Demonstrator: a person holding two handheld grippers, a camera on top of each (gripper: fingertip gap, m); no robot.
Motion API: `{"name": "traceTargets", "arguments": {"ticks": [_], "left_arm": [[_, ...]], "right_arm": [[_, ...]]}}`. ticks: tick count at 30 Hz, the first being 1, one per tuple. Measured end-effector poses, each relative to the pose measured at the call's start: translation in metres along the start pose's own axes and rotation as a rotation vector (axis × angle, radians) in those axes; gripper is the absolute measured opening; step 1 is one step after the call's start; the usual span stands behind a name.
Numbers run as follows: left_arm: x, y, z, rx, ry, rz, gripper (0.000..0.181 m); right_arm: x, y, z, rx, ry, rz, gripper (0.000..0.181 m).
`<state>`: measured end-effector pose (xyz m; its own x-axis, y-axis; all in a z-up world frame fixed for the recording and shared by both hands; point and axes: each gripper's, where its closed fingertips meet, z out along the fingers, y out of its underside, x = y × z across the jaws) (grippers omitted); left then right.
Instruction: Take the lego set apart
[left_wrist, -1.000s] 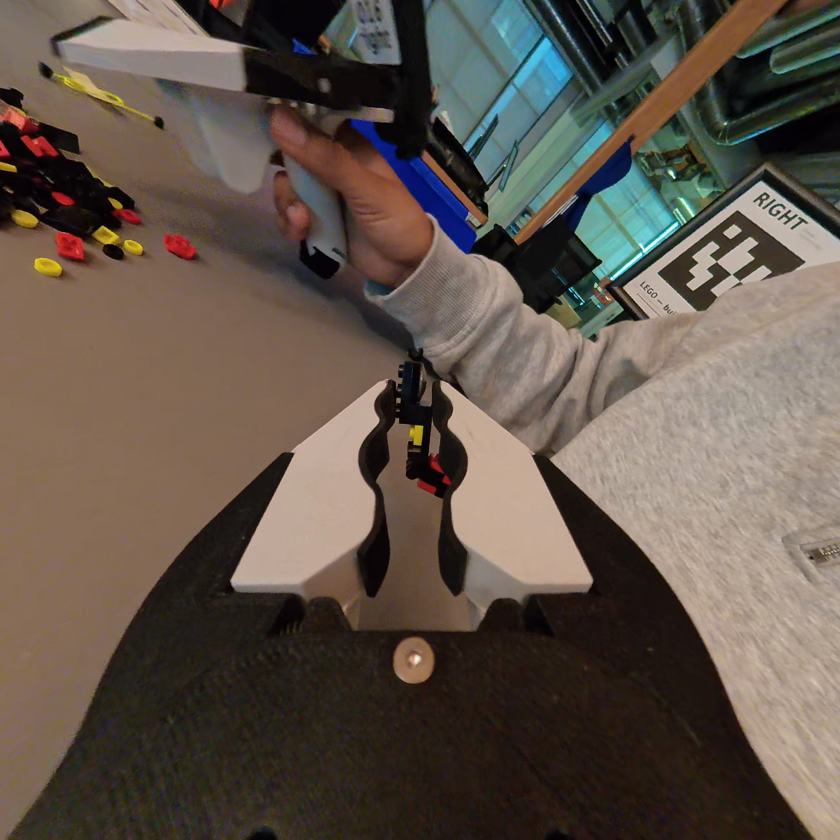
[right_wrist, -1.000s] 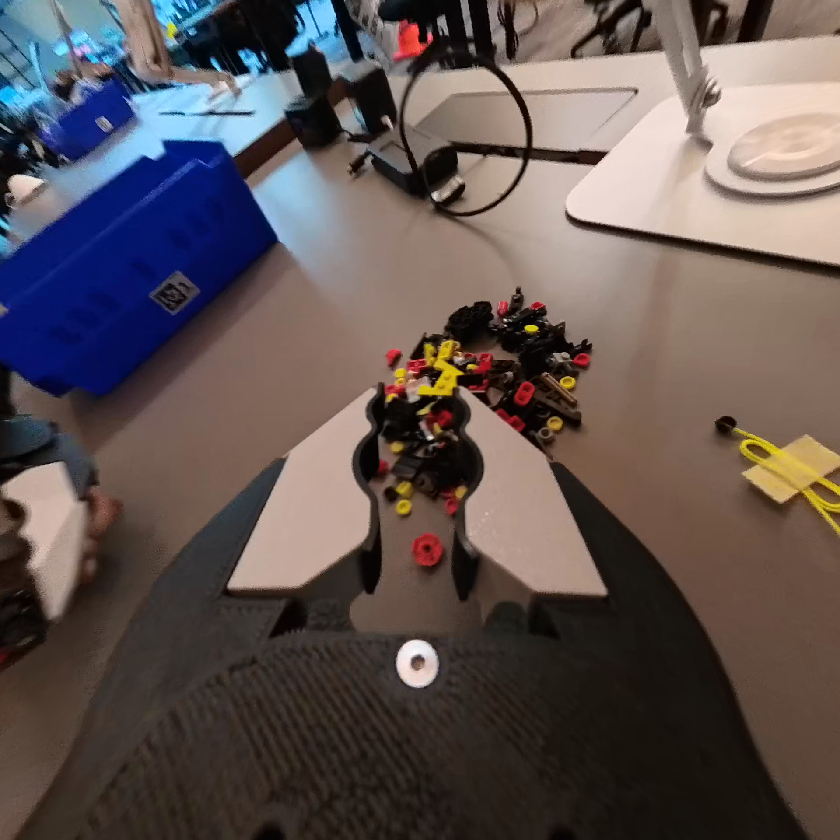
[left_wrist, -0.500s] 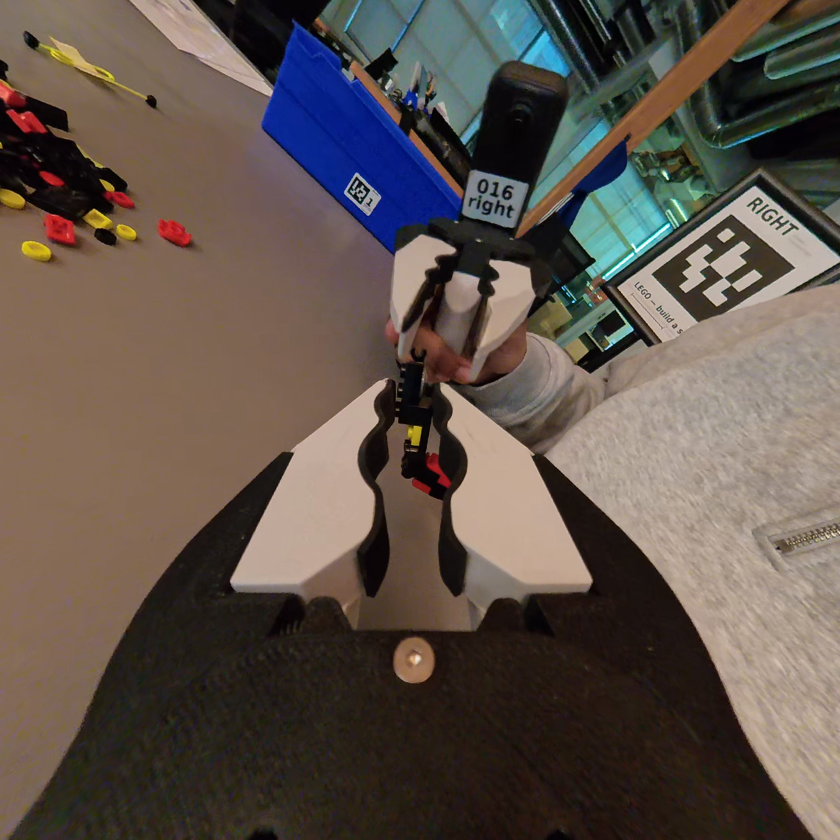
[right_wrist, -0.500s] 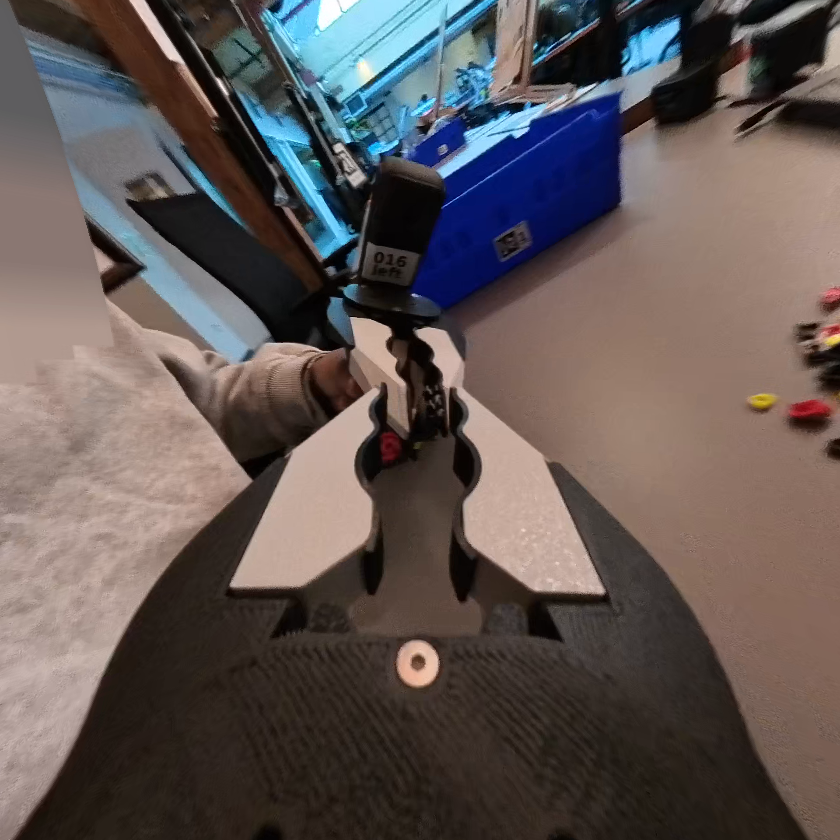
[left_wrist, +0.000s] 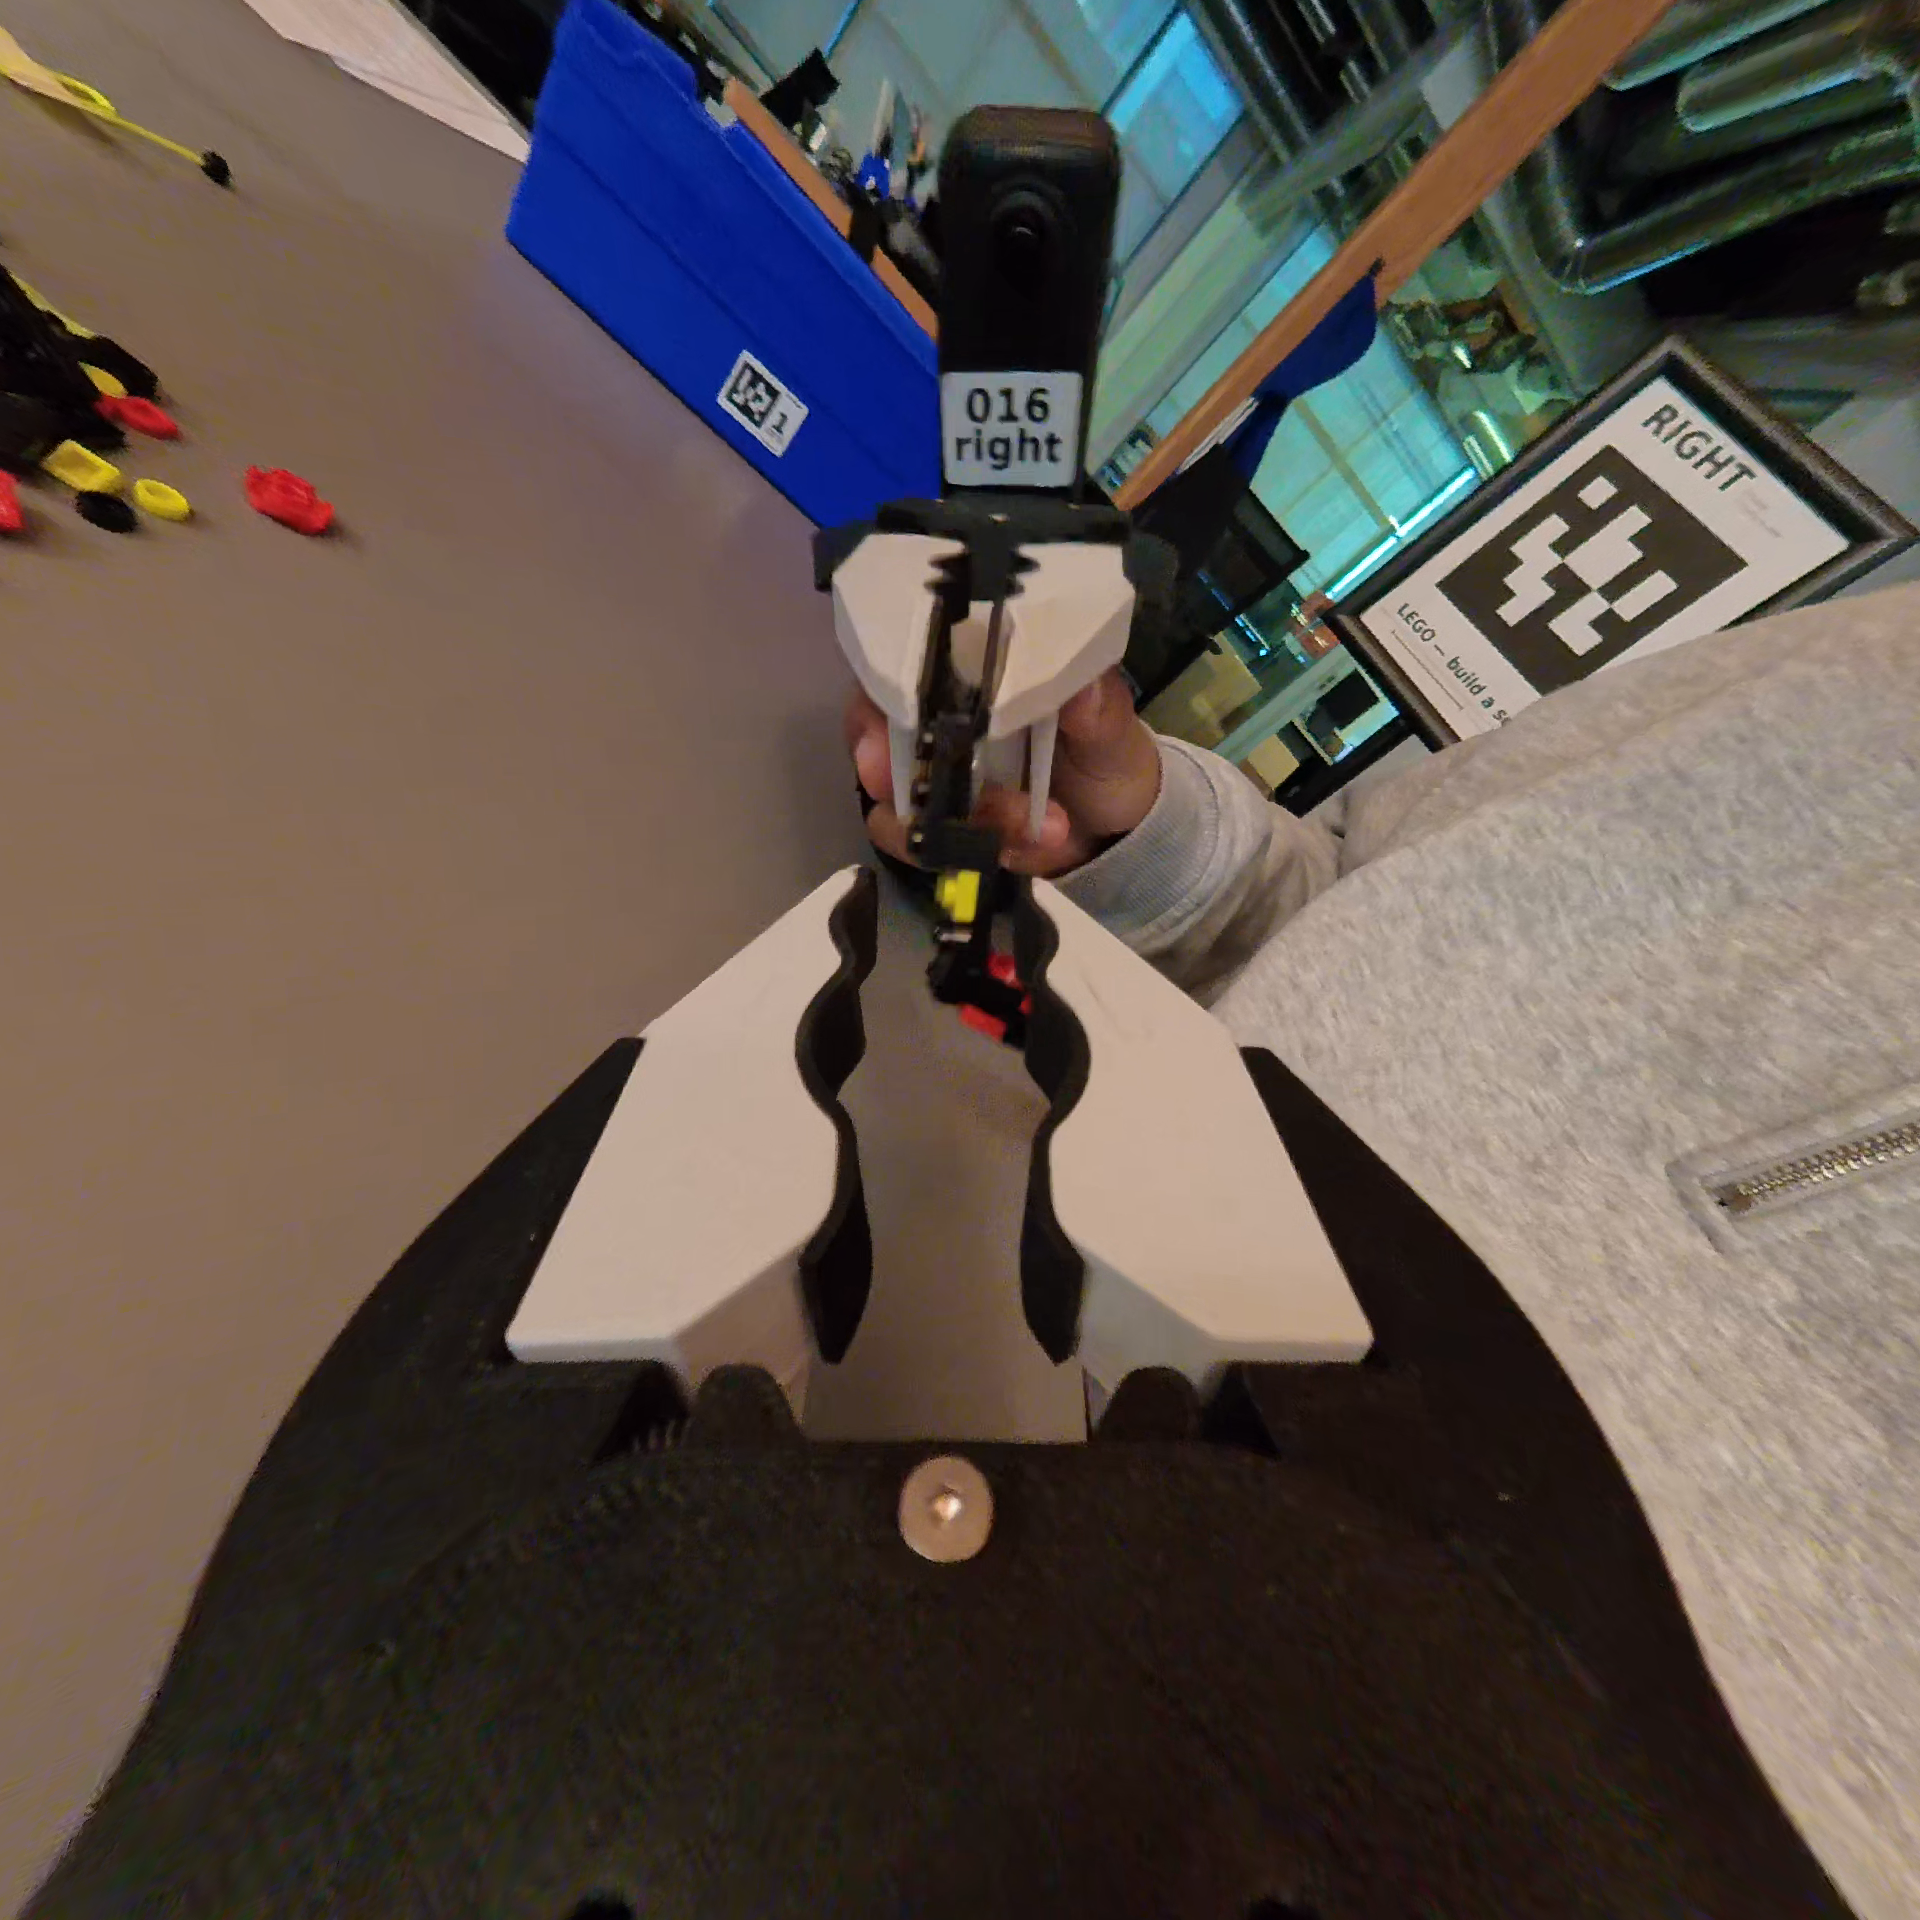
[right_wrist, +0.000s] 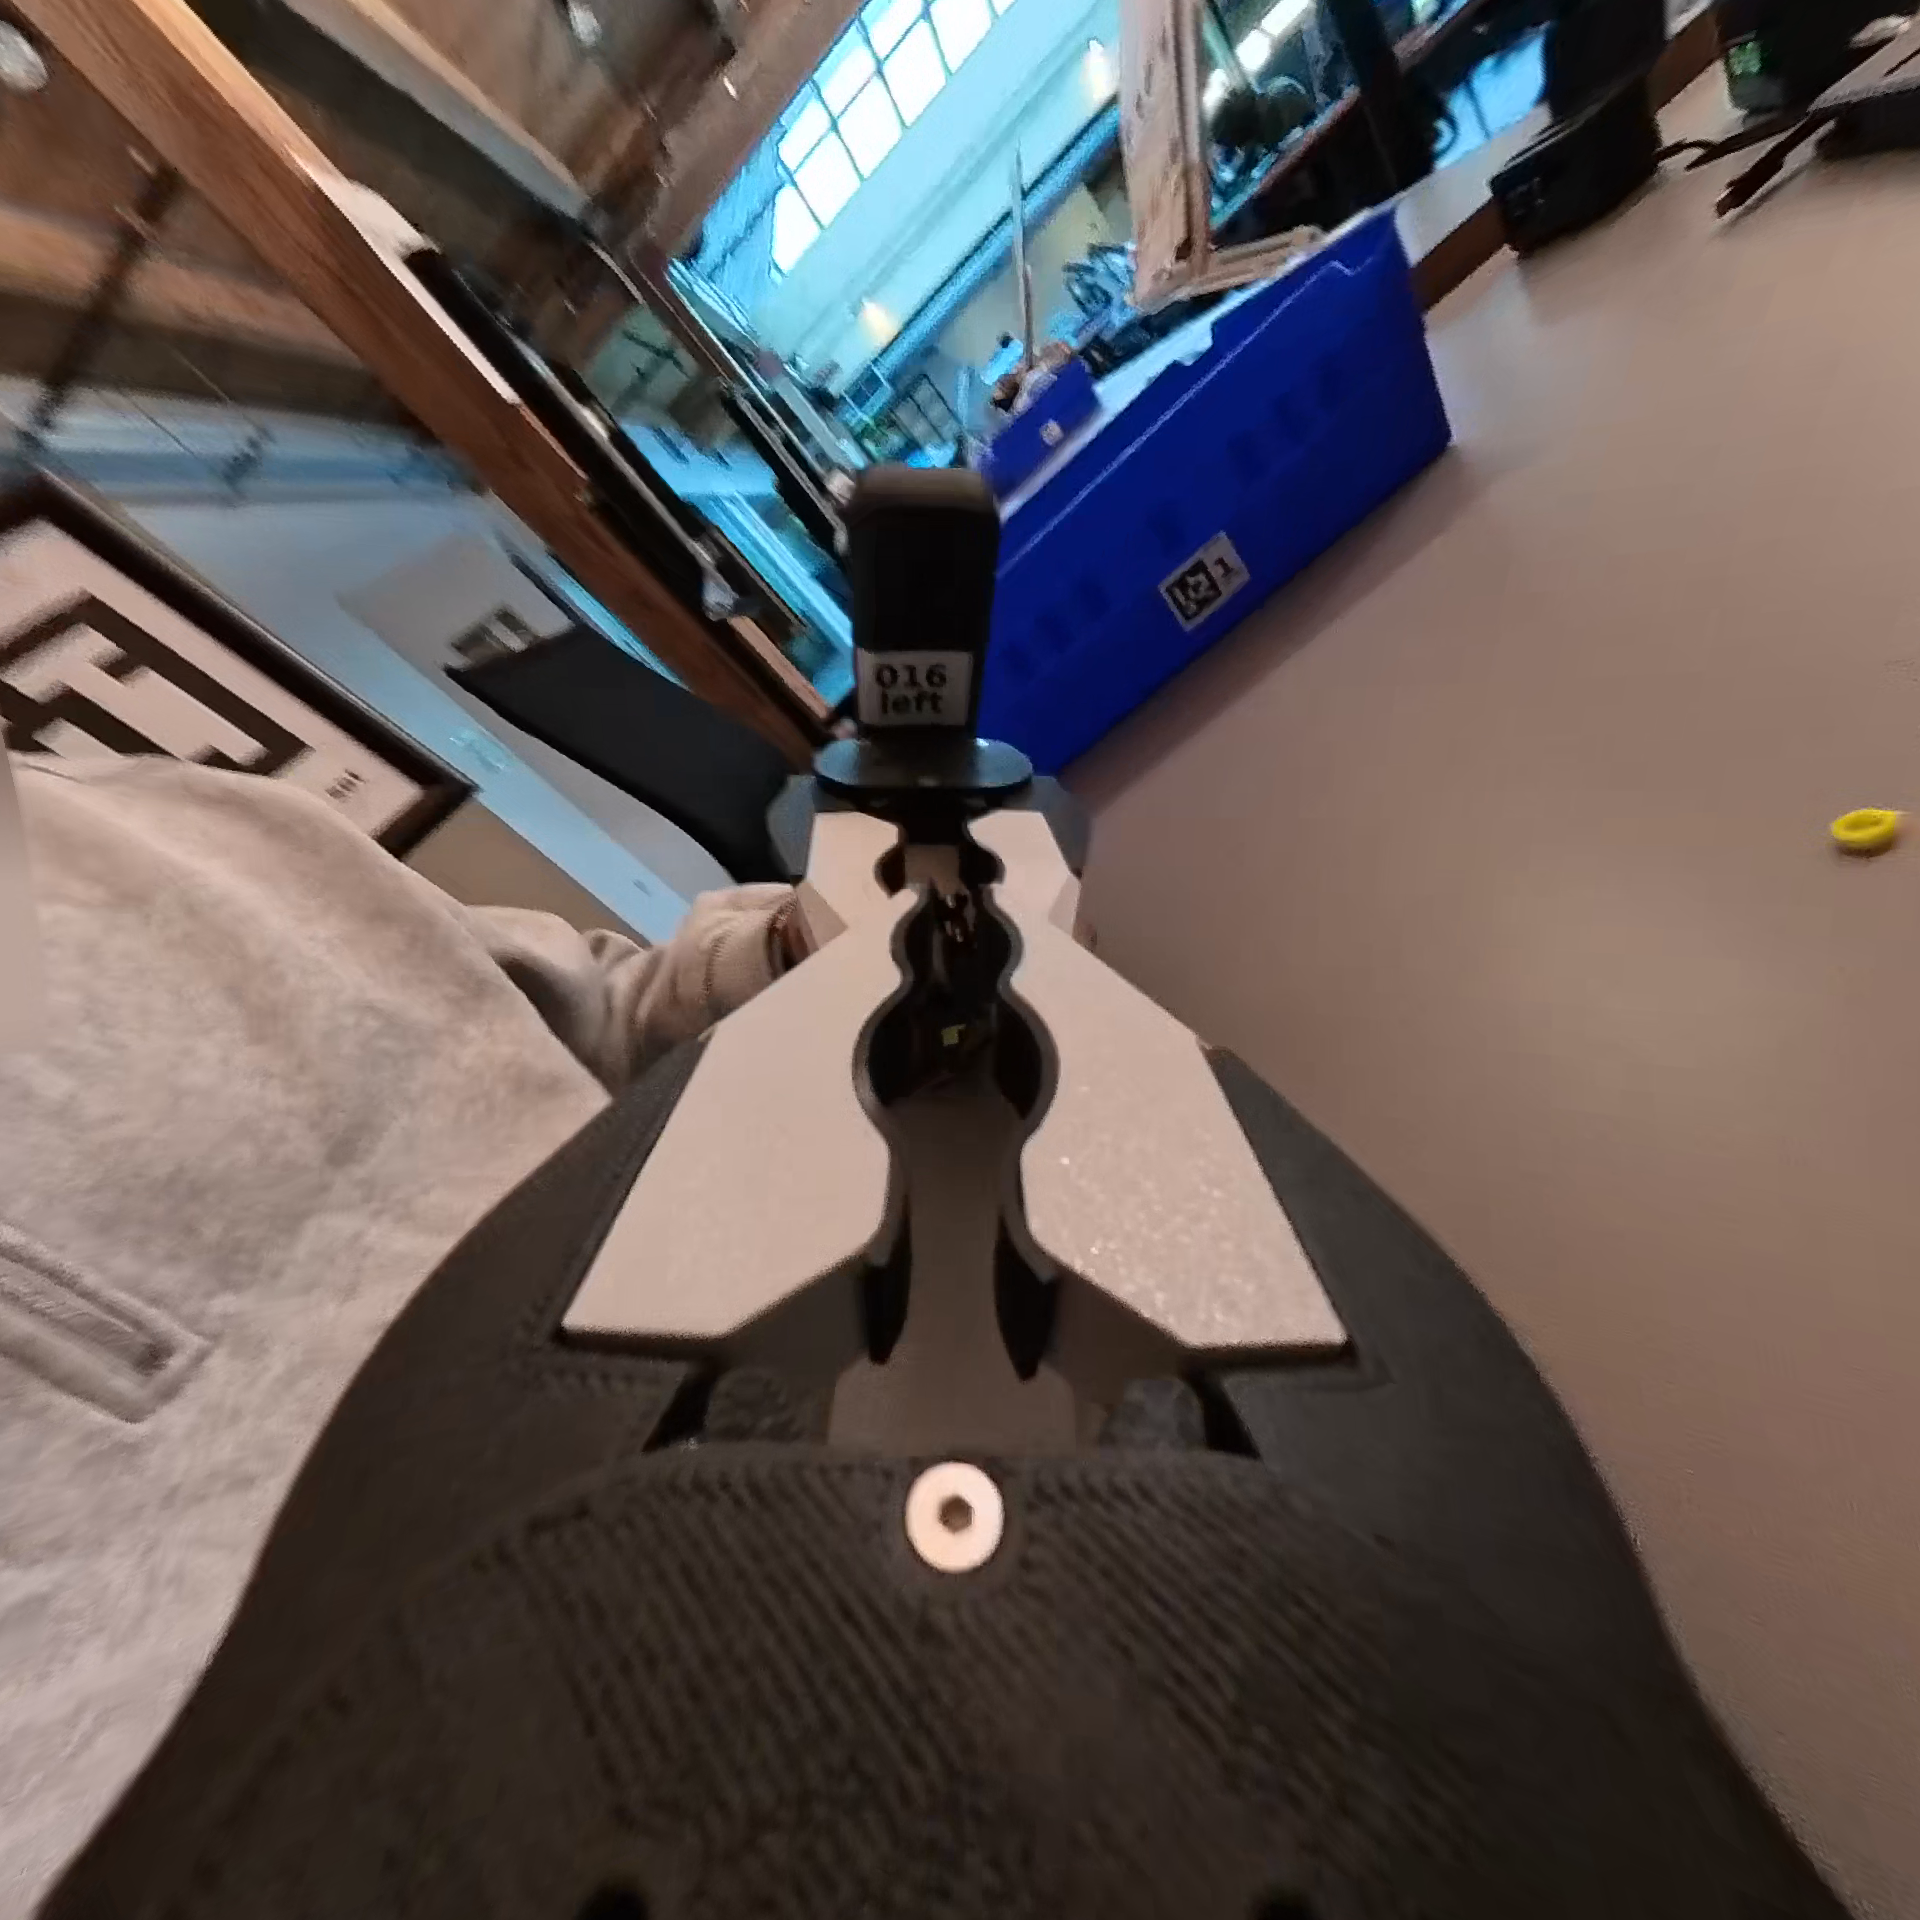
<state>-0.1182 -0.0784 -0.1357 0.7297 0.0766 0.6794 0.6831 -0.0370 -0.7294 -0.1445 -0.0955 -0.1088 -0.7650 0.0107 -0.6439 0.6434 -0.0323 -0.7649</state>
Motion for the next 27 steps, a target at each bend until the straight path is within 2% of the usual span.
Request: {"name": "traceTargets", "arguments": {"ticks": [1, 3, 5, 6, 7, 10, 14, 17, 21, 24, 27], "left_arm": [[0.001, 0.001, 0.001, -0.004, 0.007, 0.000, 0.025], [0.003, 0.001, 0.001, -0.002, -0.001, 0.024, 0.007], [0.002, -0.002, 0.001, 0.013, -0.038, 0.071, 0.006], [0.001, -0.005, 0.000, 0.022, -0.067, 0.110, 0.006], [-0.002, -0.008, -0.002, 0.031, -0.111, 0.155, 0.007], [-0.015, -0.018, -0.011, 0.047, -0.297, 0.302, 0.007], [-0.026, -0.028, -0.021, 0.063, -0.481, 0.418, 0.006], [-0.033, -0.026, -0.023, 0.022, -0.579, 0.483, 0.007], [-0.035, -0.024, -0.021, -0.014, -0.658, 0.563, 0.007], [-0.032, -0.023, -0.016, -0.028, -0.669, 0.601, 0.007], [-0.033, -0.021, -0.016, -0.054, -0.692, 0.636, 0.007]], "right_arm": [[-0.001, -0.001, -0.001, 0.011, -0.024, 0.031, 0.005], [0.002, 0.001, -0.001, 0.014, -0.031, 0.055, 0.004], [0.002, -0.002, 0.000, 0.036, -0.025, 0.047, 0.006], [0.004, -0.004, -0.001, 0.051, -0.003, 0.036, 0.013], [0.006, -0.008, -0.002, 0.070, 0.024, 0.019, 0.020], [0.013, -0.015, -0.009, 0.106, 0.094, -0.032, 0.025], [0.019, -0.013, -0.010, 0.093, 0.165, -0.067, 0.021], [0.021, -0.005, -0.001, 0.080, 0.214, -0.071, 0.020], [0.025, -0.002, 0.006, 0.097, 0.282, -0.063, 0.022], [0.024, -0.002, 0.009, 0.113, 0.263, -0.022, 0.022], [0.020, -0.001, 0.010, 0.112, 0.229, 0.008, 0.013]]}}
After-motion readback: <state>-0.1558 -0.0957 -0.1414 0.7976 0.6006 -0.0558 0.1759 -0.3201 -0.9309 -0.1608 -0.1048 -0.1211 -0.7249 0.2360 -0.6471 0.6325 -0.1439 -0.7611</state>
